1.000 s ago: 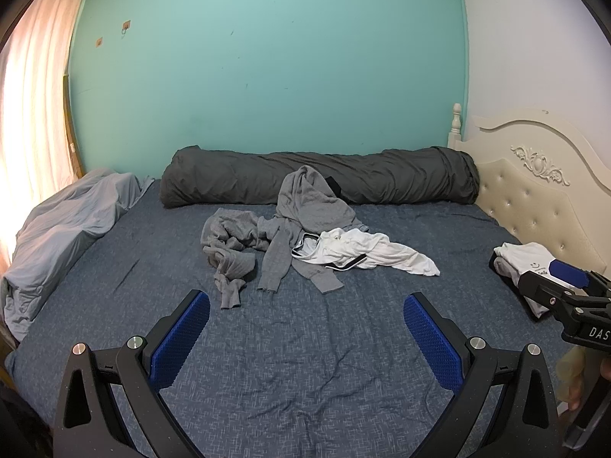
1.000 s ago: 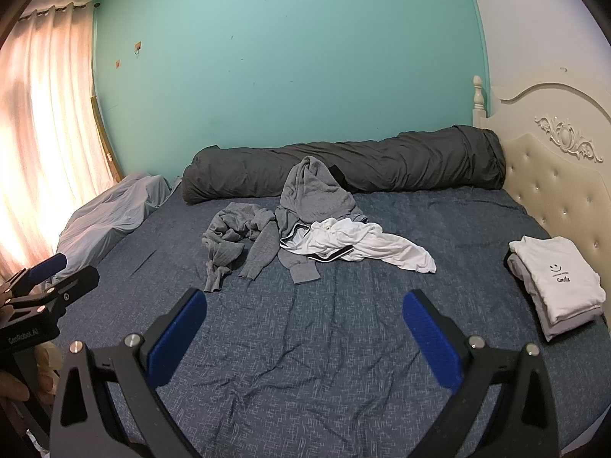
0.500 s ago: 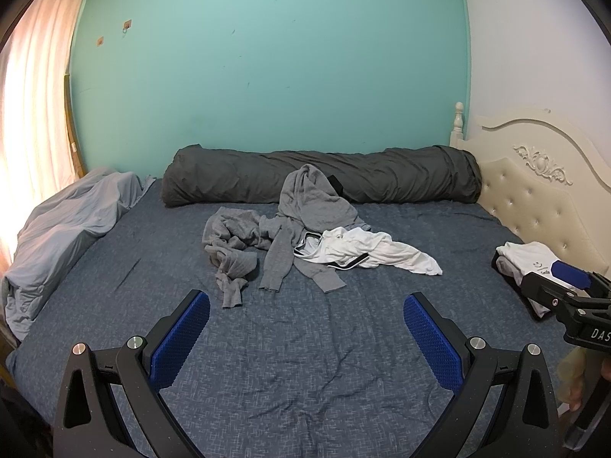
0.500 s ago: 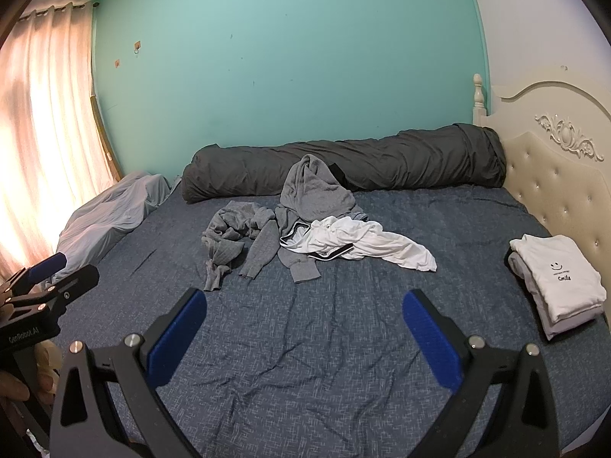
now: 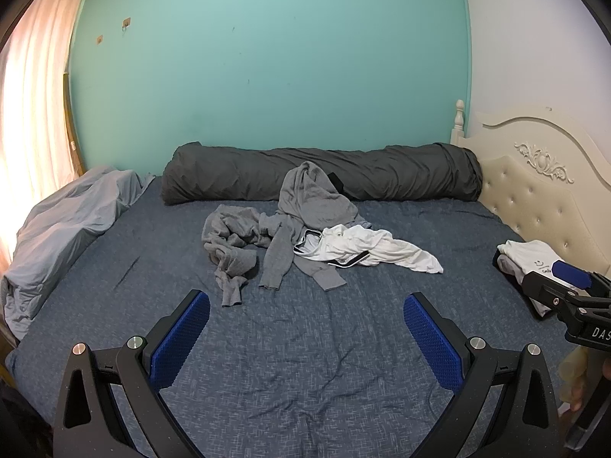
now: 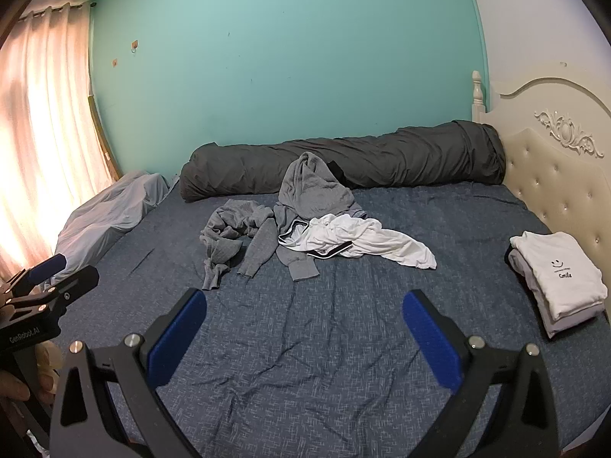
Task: Fold clothes
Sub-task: 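Move the right gripper toward the white shirt with black trim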
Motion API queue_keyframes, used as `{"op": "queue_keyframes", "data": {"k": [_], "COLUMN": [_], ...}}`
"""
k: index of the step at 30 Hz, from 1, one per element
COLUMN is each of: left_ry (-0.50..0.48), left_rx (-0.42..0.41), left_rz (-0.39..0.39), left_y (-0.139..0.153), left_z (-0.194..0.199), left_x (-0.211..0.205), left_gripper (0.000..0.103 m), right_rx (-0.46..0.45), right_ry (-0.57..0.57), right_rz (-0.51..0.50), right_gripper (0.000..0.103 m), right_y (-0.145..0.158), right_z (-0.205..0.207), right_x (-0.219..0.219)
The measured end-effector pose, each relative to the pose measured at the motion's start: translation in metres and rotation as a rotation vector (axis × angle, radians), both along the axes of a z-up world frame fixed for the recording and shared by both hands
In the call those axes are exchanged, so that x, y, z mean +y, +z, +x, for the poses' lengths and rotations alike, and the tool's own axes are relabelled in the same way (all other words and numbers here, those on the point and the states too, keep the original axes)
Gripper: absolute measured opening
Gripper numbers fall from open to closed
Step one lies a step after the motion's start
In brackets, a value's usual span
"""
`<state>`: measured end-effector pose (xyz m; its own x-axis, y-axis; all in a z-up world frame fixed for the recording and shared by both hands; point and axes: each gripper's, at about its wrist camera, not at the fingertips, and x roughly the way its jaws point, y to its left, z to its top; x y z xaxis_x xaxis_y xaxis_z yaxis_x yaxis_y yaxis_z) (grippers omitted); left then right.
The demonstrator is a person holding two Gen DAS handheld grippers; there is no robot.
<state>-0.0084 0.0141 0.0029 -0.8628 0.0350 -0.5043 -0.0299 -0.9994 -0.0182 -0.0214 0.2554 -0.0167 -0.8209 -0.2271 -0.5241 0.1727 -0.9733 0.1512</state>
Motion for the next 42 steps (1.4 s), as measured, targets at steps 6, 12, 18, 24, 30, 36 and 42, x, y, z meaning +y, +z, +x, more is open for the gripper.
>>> {"op": "queue_keyframes", "data": {"k": [6,12,18,24,30,36,42], "left_ry": [-0.001,0.01,0.009,0.0,0.029,0.073,0.075], "left_rx": [-0.007,-0.037,-0.1,-0.155,-0.19,-0.206,-0.215], "left_rz": [0.006,0.004,0.053,0.093,0.169,0.189,0.177], "left_y": [-0.01,-0.04,-0.092,-0.15,-0.199,-0.242,-0.281], "left_z": [-0.009,-0.04,-0.095,-0.16,-0.212,-0.246,-0.262], "left_x": [-0.002,-0.005,-0.013,-0.017,-0.034,-0.049,-0.058], "left_gripper": [0.103,0.103,0.103,0.103,0.103,0.103,0.103], "right_rx": [-0.011,-0.061,-0.112,-0.156,-0.233,-0.266,-0.306], "right_ry": [-0.006,-0.016,-0.007,0.011,0.008,-0.003,0.004], "right_rz": [0.008,0.013,0.026,0.047,0.056,0.074,0.081], "right_gripper": [0.103,0.103,0.103,0.103,0.103,0.103,0.102], "right_y": [-0.009,-0.039,-0.079,-0.129,-0.181,-0.223,-0.262], "right_z": [-0.007,-0.041,-0.095,-0.172,-0.251,-0.321,-0.387], "right_x": [0.002,0.001,-0.004,-0.012,-0.016,-0.02,-0.024]}}
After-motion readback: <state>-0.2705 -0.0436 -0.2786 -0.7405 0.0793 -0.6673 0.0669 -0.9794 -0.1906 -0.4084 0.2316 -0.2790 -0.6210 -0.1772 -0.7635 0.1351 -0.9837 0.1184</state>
